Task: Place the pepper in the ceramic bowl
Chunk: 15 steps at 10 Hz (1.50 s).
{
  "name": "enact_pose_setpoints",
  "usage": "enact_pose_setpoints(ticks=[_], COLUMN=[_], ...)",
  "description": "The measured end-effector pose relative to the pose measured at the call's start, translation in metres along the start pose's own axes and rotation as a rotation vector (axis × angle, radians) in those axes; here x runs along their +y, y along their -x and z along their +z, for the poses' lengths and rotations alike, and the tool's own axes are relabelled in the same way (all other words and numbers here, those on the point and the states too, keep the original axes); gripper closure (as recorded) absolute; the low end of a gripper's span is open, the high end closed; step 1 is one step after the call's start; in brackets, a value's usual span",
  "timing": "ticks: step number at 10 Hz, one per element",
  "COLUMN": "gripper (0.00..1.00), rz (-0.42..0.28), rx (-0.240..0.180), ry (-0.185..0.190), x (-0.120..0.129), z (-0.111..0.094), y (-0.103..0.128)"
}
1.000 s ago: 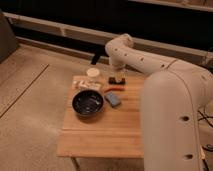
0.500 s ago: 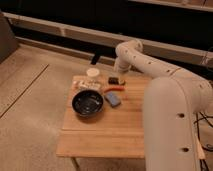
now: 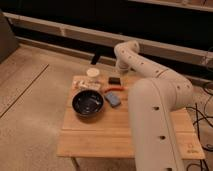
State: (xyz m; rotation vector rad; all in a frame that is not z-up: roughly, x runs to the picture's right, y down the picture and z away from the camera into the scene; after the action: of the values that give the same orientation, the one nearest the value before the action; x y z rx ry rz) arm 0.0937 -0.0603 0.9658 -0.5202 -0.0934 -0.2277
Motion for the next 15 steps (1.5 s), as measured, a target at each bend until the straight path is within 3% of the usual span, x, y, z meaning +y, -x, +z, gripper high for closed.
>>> enact_pose_setpoints(ticks=[3,7,10,13,15], gripper=[0.35,0.35,0.35,0.35,0.35], rz=[0.098,0.135,0.167,0.194,0.189], rx=[-0.002,0.044,0.094,0.131,0.141], ry=[0.024,0.042,0.081,0.096,0.105], x=[0.006,0.027,0.042,0.037,0.031], z=[0.009,0.011,0.018,0.016,0.018], y=[0.022,0.045,0.025,-0.005,-0.013])
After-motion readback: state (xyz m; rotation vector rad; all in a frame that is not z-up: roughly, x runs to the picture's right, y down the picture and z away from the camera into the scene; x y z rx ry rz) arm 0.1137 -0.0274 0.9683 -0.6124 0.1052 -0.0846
